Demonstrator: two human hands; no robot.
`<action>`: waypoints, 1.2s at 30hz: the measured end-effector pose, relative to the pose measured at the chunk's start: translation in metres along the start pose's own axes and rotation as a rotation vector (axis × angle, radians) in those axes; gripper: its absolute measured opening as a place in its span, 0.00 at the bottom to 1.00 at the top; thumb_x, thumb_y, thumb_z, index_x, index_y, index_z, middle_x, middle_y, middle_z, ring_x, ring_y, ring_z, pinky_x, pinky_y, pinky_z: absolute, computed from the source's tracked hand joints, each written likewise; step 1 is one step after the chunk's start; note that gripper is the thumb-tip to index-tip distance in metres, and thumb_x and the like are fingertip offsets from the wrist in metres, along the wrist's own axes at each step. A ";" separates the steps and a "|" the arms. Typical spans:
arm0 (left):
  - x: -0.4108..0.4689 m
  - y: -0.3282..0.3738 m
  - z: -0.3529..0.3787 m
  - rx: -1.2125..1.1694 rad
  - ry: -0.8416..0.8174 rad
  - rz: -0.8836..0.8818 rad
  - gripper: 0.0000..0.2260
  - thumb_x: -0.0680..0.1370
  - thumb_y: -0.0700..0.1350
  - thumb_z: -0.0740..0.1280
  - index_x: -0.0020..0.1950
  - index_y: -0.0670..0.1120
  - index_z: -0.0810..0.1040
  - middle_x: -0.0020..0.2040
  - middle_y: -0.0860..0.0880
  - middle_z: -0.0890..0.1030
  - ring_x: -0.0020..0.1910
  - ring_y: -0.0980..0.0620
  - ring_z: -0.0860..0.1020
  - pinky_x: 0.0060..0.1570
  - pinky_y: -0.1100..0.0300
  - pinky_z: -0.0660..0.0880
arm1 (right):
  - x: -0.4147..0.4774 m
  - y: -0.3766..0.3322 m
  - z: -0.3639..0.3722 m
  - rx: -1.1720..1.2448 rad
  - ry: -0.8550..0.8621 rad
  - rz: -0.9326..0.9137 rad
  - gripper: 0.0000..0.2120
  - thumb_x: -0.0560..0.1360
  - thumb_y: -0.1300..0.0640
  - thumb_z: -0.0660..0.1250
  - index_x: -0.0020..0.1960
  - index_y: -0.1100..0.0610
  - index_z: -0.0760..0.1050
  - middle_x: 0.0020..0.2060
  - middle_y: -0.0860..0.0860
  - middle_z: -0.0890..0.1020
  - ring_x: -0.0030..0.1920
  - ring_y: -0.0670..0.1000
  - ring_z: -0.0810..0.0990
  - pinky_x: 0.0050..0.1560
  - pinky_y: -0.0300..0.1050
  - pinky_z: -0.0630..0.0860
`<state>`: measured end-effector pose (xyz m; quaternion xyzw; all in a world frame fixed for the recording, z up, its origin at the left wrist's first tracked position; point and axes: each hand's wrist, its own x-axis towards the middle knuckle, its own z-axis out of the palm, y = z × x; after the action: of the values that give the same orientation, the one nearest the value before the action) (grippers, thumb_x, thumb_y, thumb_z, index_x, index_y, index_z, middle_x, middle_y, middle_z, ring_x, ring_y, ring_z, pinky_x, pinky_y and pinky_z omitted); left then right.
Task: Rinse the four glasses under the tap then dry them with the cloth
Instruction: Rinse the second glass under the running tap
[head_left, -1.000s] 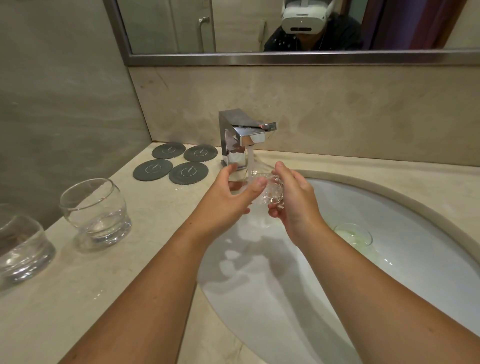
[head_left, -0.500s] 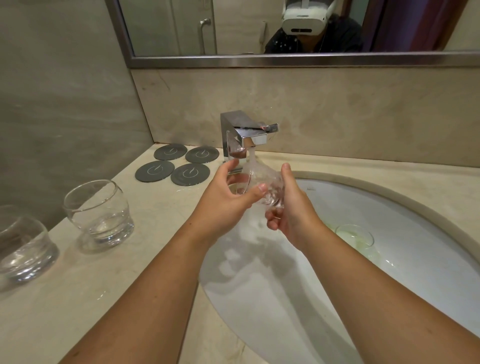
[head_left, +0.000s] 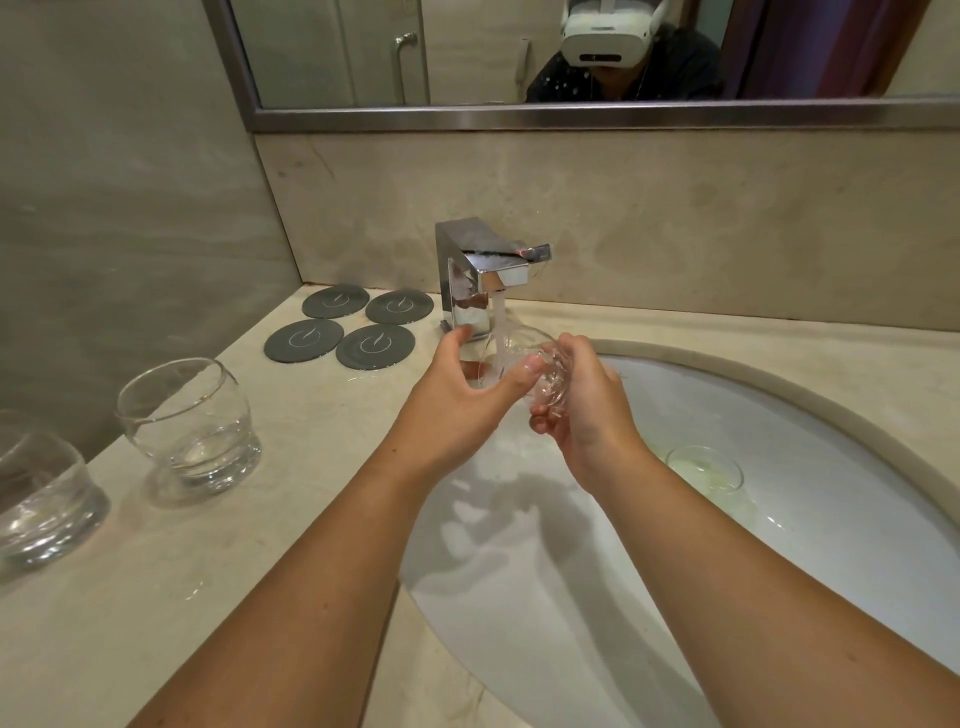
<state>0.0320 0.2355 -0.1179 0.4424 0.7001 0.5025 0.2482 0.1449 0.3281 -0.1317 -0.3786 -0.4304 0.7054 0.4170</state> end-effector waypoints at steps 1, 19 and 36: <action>0.000 0.001 0.000 0.005 0.013 0.000 0.53 0.63 0.79 0.71 0.82 0.57 0.62 0.69 0.54 0.80 0.66 0.52 0.82 0.67 0.45 0.80 | 0.001 0.001 0.000 -0.015 -0.003 -0.018 0.11 0.82 0.50 0.64 0.50 0.56 0.80 0.37 0.55 0.78 0.28 0.51 0.70 0.28 0.44 0.66; -0.005 0.002 0.001 -0.057 -0.051 -0.024 0.57 0.62 0.80 0.75 0.85 0.62 0.57 0.75 0.58 0.76 0.71 0.57 0.77 0.73 0.48 0.75 | 0.001 0.001 -0.001 0.040 0.001 0.068 0.19 0.84 0.40 0.63 0.52 0.56 0.79 0.33 0.50 0.77 0.26 0.49 0.70 0.28 0.44 0.64; -0.004 0.006 -0.006 -0.057 0.025 0.016 0.35 0.76 0.53 0.80 0.79 0.59 0.67 0.63 0.60 0.78 0.54 0.67 0.83 0.63 0.60 0.78 | -0.002 0.002 -0.002 -0.015 -0.123 0.254 0.27 0.81 0.29 0.58 0.54 0.51 0.82 0.35 0.50 0.77 0.26 0.49 0.69 0.26 0.40 0.63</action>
<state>0.0317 0.2299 -0.1109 0.4344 0.6849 0.5299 0.2479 0.1466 0.3259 -0.1335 -0.3892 -0.4091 0.7710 0.2944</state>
